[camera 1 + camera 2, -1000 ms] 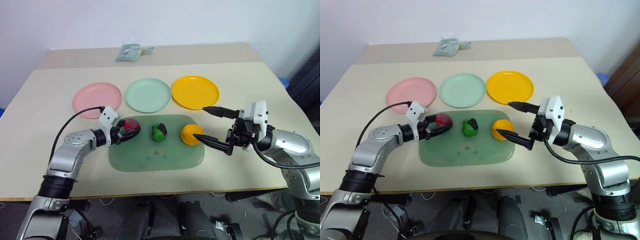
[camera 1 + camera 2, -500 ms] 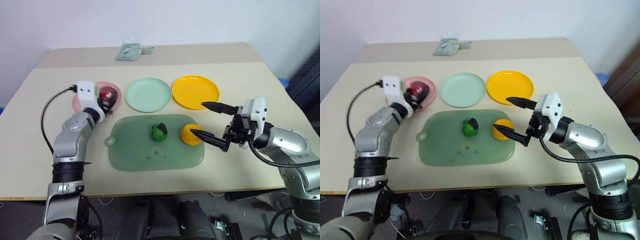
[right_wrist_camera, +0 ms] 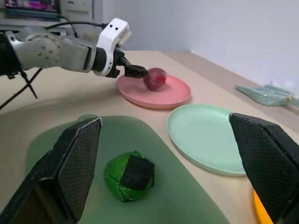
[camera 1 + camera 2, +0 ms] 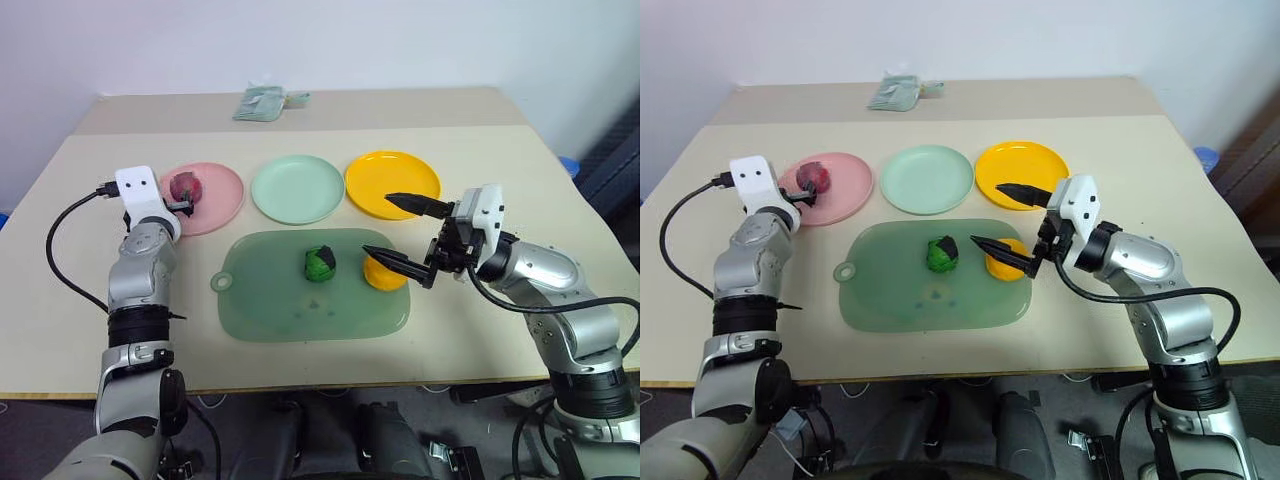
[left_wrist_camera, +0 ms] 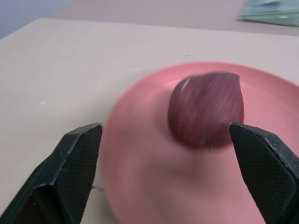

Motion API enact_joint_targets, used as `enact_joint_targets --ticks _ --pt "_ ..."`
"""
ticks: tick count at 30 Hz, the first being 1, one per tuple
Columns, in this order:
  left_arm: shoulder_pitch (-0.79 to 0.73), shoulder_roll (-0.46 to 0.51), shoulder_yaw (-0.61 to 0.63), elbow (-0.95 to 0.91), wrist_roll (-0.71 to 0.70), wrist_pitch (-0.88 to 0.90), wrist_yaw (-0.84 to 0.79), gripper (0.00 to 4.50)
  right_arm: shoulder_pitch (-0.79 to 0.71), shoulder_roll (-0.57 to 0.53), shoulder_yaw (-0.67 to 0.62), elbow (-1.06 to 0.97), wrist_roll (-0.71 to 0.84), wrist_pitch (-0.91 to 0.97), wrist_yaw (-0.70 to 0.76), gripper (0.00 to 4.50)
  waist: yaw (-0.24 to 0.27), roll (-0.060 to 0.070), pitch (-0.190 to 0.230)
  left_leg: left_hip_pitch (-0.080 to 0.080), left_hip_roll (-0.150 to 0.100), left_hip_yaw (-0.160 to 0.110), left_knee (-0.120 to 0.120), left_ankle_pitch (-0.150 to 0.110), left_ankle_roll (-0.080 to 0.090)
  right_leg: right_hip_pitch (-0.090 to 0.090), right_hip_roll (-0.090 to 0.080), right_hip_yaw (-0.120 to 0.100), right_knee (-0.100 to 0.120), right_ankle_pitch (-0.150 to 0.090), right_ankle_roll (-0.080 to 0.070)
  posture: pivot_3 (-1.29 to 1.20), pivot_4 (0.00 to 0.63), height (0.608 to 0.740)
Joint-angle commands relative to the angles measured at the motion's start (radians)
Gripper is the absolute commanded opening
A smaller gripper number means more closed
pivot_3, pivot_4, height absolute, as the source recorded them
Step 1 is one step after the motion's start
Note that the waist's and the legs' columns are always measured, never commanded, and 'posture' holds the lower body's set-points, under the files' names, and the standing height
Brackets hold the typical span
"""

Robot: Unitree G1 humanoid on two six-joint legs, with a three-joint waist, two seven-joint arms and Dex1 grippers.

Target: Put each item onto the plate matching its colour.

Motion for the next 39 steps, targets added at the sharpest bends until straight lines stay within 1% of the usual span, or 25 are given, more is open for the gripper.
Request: enact_joint_targets --ticks 1,3,4,6,8,9,11,14,15,16,17,18,20,22,27,31,33,35,36,38,39 --pt "0.081 0.017 0.009 -0.144 -0.094 -0.155 -0.214 4.46 -0.032 0.023 0.028 -0.02 -0.024 0.005 -0.031 4.5 -0.002 0.0 0.0 0.0 0.0 0.0 0.0 0.0 0.0 0.0 0.0 0.0 0.0 0.0 0.0 0.0 0.15 0.74" --pt "0.142 0.042 -0.017 -0.211 -0.135 -0.181 -0.345 4.46 -0.033 0.026 0.034 -0.015 -0.031 0.011 -0.036 4.5 0.0 0.0 0.0 0.0 0.0 0.0 -0.001 0.0 -0.001 -0.001 0.0 0.0 0.0 0.0 -0.001 0.0 0.15 0.74" --pt "0.181 0.062 -0.031 -0.263 -0.185 -0.144 -0.43 4.46 -0.032 0.026 0.035 -0.011 -0.033 0.011 -0.036 4.5 0.001 0.0 0.0 0.0 0.0 0.0 -0.001 0.0 -0.001 -0.001 0.0 0.0 0.0 0.0 -0.001 0.0 0.15 0.74" --pt "0.26 0.118 -0.072 -0.359 -0.265 -0.104 -0.614 4.46 -0.023 0.023 0.034 -0.012 -0.03 0.012 -0.034 4.5 0.0 0.0 0.0 0.0 0.0 0.0 0.0 0.0 -0.001 0.0 0.0 0.0 0.0 0.0 -0.001 0.0 0.15 0.74" --pt "0.321 0.181 -0.117 -0.427 -0.315 -0.08 -0.763 4.46 0.0 0.015 0.026 -0.031 -0.021 0.018 -0.029 4.5 0.002 0.001 0.0 0.0 0.001 0.0 -0.001 0.0 0.0 0.0 0.0 0.0 -0.001 0.0 -0.002 0.0 0.15 0.74" --pt "0.342 0.22 -0.147 -0.45 -0.337 -0.067 -0.846 4.46 0.037 -0.003 0.011 -0.065 -0.006 0.028 -0.02 4.5 0.006 0.001 0.0 0.0 0.001 0.0 -0.001 0.0 0.0 0.0 0.0 0.0 -0.001 0.0 -0.002 0.0 0.15 0.74" --pt "0.354 0.269 -0.191 -0.457 -0.344 -0.063 -0.946 4.46 0.098 -0.036 -0.016 -0.118 0.017 0.045 -0.006 4.5 0.012 0.001 0.0 0.0 0.0 0.0 0.0 -0.001 -0.001 0.001 0.0 0.0 -0.001 -0.001 -0.004 0.0 0.15 0.74" --pt "0.312 0.301 -0.257 -0.41 -0.315 -0.085 -1.039 4.46 0.21 -0.088 -0.078 -0.202 0.06 0.084 -0.006 4.5 0.013 0.001 0.0 0.0 0.0 0.0 0.0 -0.001 -0.001 0.001 -0.001 0.0 -0.002 -0.002 -0.005 0.0 0.15 0.74" --pt "0.285 0.299 -0.276 -0.387 -0.303 -0.088 -1.052 4.46 0.252 -0.103 -0.106 -0.229 0.074 0.098 -0.014 4.5 0.018 0.001 0.0 0.0 0.001 0.0 0.0 -0.001 -0.002 0.001 -0.001 0.0 -0.002 -0.002 -0.005 0.0 0.15 0.74" --pt "0.239 0.287 -0.307 -0.349 -0.285 -0.094 -1.069 4.46 0.333 -0.12 -0.157 -0.269 0.075 0.107 -0.02 4.5 0.018 0.001 0.0 0.0 0.001 0.0 0.0 -0.001 -0.002 0.001 -0.001 0.0 -0.002 -0.002 -0.005 0.0 0.15 0.74" --pt "0.2 0.276 -0.335 -0.313 -0.262 -0.105 -1.081 4.46 0.403 -0.128 -0.202 -0.303 0.08 0.117 -0.032 4.5 0.033 0.002 0.0 0.0 0.001 0.0 0.0 -0.001 -0.002 0.001 0.0 0.0 -0.002 -0.002 -0.005 0.0 0.15 0.74" --pt "0.167 0.265 -0.362 -0.278 -0.237 -0.122 -1.093 4.46 0.466 -0.131 -0.244 -0.335 0.085 0.125 -0.044 4.5 0.036 0.001 0.0 -0.001 0.001 -0.001 0.0 -0.001 -0.001 0.001 -0.001 -0.001 -0.002 -0.002 -0.005 0.0 0.15 0.74" --pt "0.119 0.245 -0.405 -0.213 -0.191 -0.168 -1.116 4.46 0.556 -0.129 -0.304 -0.385 0.093 0.131 -0.063 4.5 0.033 0.001 0.0 -0.001 0.001 -0.001 0.0 -0.001 -0.001 0.002 -0.001 -0.002 -0.003 -0.002 -0.005 0.0 0.15 0.74" --pt "0.068 0.202 -0.439 -0.146 -0.152 -0.202 -1.112 4.46 0.638 -0.118 -0.355 -0.432 0.094 0.131 -0.079 4.5 0.027 0.002 0.0 -0.001 0.001 0.001 0.001 -0.001 0.0 0.002 -0.001 0.0 -0.003 -0.002 -0.005 0.0 0.15 0.74" --pt "0.004 0.132 -0.495 -0.051 -0.098 -0.266 -1.144 4.46 0.733 -0.095 -0.413 -0.5 0.101 0.128 -0.125 4.5 0.026 0.001 0.0 0.0 0.002 0.001 0.0 -0.001 0.0 0.001 0.0 0.0 -0.003 0.0 -0.002 0.0 0.15 0.74" --pt "-0.046 0.076 -0.549 0.044 -0.031 -0.307 -1.148 4.46 0.763 -0.084 -0.422 -0.54 0.1 0.128 -0.163 4.5 0.033 0.001 0.0 0.0 0.002 0.001 0.001 -0.001 0.0 0.002 0.0 0.0 -0.003 0.0 -0.002 0.0 0.15 0.74" --pt "-0.066 0.051 -0.556 0.084 -0.006 -0.33 -1.136 4.46 0.764 -0.082 -0.427 -0.55 0.103 0.128 -0.179 4.5 0.031 0.001 0.0 0.0 0.002 0.001 0.002 -0.001 0.0 0.003 0.0 0.0 -0.004 0.0 -0.002 0.0 0.15 0.74" --pt "-0.078 0.027 -0.549 0.11 -0.002 -0.352 -1.127 3.94 0.764 -0.082 -0.431 -0.552 0.105 0.128 -0.19 4.5 0.03 0.001 0.0 -0.001 0.002 0.001 0.002 -0.001 0.001 0.003 0.0 0.0 -0.004 0.0 -0.002 0.0 0.15 0.74" --pt "-0.079 0.02 -0.545 0.117 0.0 -0.361 -1.124 3.6 0.764 -0.083 -0.431 -0.552 0.106 0.127 -0.194 4.5 0.028 0.001 0.0 -0.001 0.002 0.001 0.001 -0.001 0.001 0.003 0.0 0.0 -0.004 0.0 -0.001 0.0 0.15 0.74" --pt "-0.076 0.01 -0.534 0.124 -0.003 -0.371 -1.122 2.75 0.761 -0.085 -0.425 -0.552 0.106 0.128 -0.202 4.5 0.028 0.001 0.0 0.0 0.002 0.001 0.001 -0.001 0.001 0.003 0.0 0.0 -0.004 0.0 -0.001 0.0 0.15 0.74" --pt "-0.073 0.005 -0.527 0.126 -0.008 -0.373 -1.117 2.75 0.758 -0.087 -0.422 -0.551 0.107 0.128 -0.205 4.5 0.028 0.001 0.0 0.0 0.002 0.001 0.001 -0.001 0.001 0.002 0.0 0.0 -0.004 0.0 -0.001 0.0 0.15 0.74"
